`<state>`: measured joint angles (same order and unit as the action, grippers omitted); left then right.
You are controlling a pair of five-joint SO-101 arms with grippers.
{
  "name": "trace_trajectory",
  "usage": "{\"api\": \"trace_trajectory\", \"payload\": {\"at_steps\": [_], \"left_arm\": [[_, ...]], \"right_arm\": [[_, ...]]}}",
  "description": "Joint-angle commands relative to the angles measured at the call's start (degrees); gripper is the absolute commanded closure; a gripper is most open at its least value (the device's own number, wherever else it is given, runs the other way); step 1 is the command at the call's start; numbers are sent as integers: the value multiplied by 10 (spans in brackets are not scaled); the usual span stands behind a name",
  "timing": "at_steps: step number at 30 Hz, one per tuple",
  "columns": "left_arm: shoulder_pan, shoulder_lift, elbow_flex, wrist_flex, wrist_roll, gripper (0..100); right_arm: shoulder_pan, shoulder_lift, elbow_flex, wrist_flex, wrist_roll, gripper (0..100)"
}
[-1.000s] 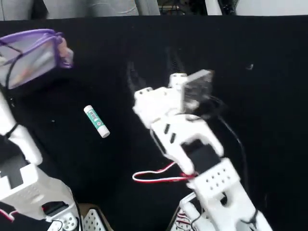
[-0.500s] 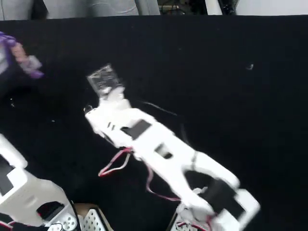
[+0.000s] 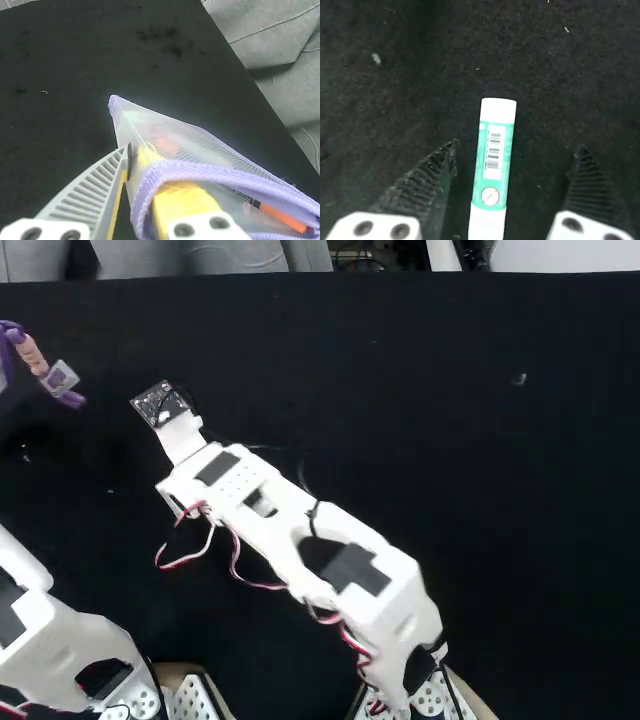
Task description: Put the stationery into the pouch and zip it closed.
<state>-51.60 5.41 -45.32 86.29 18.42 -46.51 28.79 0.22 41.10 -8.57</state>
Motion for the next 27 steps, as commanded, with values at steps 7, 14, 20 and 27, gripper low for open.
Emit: {"api": "trace_trajectory", "payload": {"at_steps": [7,14,20,27], "left_arm": [[-1,-37,-11,-13,6,970],[28,-39,-12,3,6,970],[73,-44,-21,24,6,970],[178,-44,-134,117,5,970]], "right_arm": [[11,97,-196,130,-4,771],[31,181,-343,242,-4,979],[62,209,-461,339,-2,988],[137,209,-646,479,-2,988]]}}
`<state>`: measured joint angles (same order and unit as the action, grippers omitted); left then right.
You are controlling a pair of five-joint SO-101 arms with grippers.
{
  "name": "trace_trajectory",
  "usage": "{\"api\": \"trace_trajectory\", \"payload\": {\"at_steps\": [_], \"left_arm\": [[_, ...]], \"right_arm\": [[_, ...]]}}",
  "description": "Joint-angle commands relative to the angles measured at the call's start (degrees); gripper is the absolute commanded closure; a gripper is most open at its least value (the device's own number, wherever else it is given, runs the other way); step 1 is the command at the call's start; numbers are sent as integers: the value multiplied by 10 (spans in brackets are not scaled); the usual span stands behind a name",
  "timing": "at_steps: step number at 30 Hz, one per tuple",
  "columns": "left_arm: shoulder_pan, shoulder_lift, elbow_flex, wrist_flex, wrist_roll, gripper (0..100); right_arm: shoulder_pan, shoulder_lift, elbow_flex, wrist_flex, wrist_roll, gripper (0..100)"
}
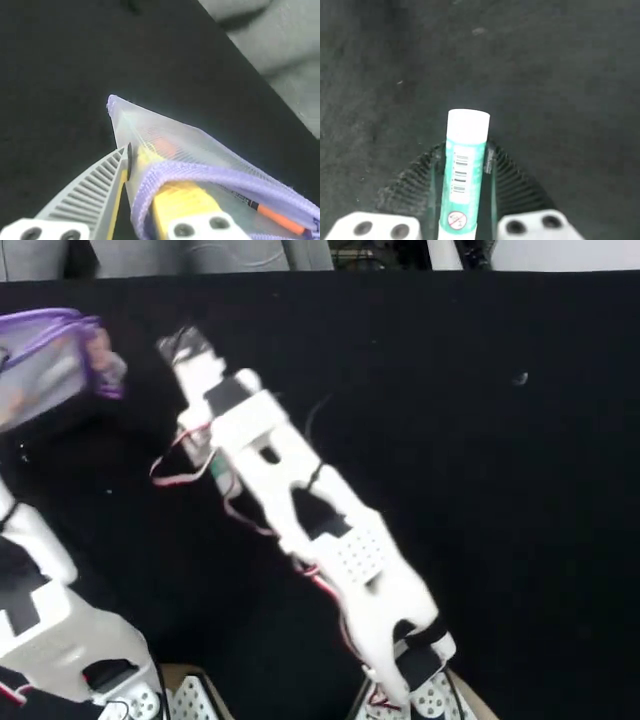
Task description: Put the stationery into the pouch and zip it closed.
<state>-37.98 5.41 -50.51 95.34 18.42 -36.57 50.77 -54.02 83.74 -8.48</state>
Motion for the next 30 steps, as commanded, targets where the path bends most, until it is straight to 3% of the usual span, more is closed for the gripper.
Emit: {"api": "trace_trajectory", "payload": {"at_steps": [1,5,10,21,30], "left_arm": [[55,-44,-101,39,5,970],[99,-44,-131,55,4,970],[153,-43,-118,55,6,971],[335,-43,-30,55,23,971],[408,-43,86,55,56,971]], "right_arm": [[51,-11,-137,77,-4,988],[109,-10,-300,172,-4,988],[195,-11,-408,176,-5,988],[273,-153,-415,176,-6,988],[280,-301,-415,177,-6,988]]}}
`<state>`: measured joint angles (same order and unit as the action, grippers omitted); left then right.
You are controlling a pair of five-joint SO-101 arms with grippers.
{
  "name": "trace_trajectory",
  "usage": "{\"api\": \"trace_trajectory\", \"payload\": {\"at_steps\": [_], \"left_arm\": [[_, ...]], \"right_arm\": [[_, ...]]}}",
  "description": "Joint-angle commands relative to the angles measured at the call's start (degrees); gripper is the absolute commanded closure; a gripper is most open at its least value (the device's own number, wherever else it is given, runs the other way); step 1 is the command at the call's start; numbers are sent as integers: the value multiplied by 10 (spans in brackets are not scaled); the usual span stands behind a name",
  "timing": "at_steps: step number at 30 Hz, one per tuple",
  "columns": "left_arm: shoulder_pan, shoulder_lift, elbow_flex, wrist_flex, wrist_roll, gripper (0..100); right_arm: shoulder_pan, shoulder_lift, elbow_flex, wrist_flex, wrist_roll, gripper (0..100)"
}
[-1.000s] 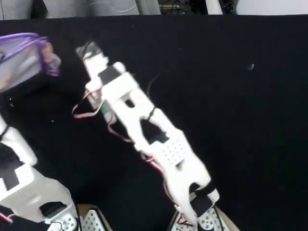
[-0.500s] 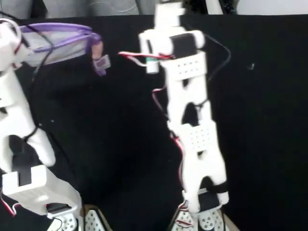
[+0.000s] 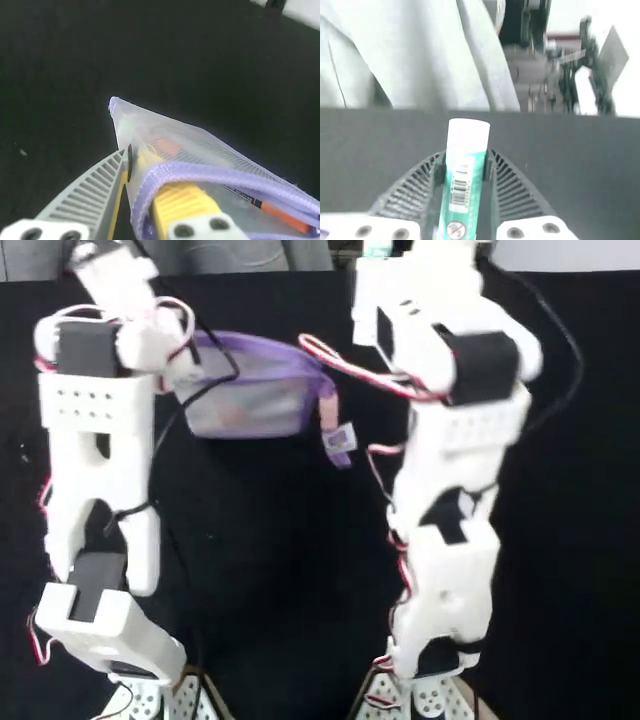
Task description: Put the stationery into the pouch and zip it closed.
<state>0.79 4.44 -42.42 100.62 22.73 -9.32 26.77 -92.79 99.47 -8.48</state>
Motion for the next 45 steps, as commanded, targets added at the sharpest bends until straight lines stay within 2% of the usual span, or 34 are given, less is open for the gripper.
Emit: {"api": "trace_trajectory", "payload": {"at_steps": [1,5,14,19,30,45], "left_arm": [[22,-33,12,2,13,971],[21,-28,36,1,18,970],[23,-31,83,-25,18,970],[36,-28,93,-29,20,970],[43,-33,91,-29,17,970],[31,-28,93,-31,17,970]], "right_arm": [[7,-73,-26,19,-6,988],[5,-124,3,21,-4,988],[4,-316,275,-5,-6,988],[4,-345,386,-70,-62,988],[-84,-398,714,-338,-77,988],[-153,-565,1160,-835,-79,988]]}}
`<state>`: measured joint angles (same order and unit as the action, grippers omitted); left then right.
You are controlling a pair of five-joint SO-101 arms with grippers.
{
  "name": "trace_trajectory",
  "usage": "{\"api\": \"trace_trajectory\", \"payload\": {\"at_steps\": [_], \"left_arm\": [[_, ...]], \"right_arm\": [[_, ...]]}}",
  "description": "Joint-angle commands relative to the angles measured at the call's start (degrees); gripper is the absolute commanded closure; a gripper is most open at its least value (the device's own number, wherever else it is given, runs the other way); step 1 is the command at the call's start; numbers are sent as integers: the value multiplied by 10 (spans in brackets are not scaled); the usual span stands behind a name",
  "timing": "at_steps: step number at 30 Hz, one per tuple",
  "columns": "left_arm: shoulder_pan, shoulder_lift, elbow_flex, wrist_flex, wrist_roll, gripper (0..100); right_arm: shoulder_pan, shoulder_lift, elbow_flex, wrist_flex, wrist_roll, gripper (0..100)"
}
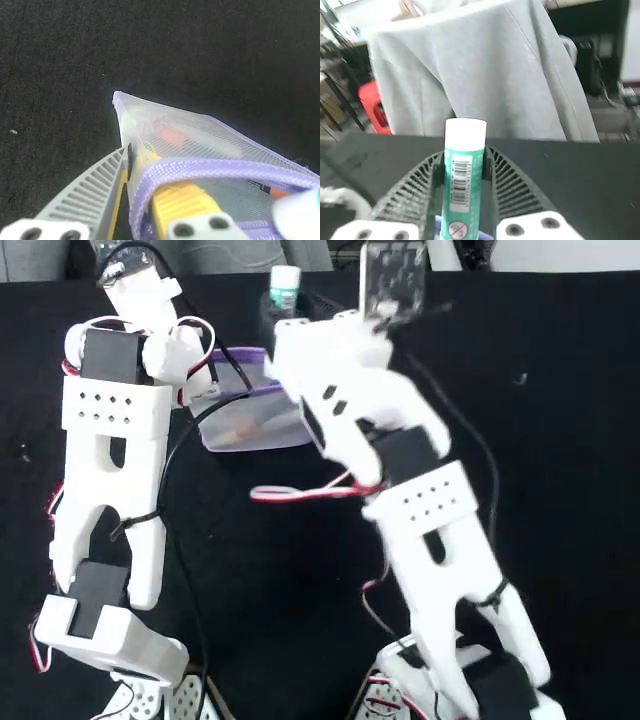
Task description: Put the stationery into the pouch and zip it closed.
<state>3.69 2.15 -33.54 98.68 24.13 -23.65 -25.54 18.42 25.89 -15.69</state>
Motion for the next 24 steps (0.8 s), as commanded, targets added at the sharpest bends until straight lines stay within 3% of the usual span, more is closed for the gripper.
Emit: {"api": "trace_trajectory", "payload": {"at_steps": [1,10,19,24], "left_arm": [[-3,-5,7,-17,3,970],[-15,-11,43,-45,3,970],[-19,-6,43,-45,3,968],[-20,-10,43,-45,3,969]], "right_arm": [[-9,-46,71,-129,-7,988],[-5,-51,224,-382,5,988],[-5,-51,273,-389,42,978],[-11,-55,300,-388,39,799]]}}
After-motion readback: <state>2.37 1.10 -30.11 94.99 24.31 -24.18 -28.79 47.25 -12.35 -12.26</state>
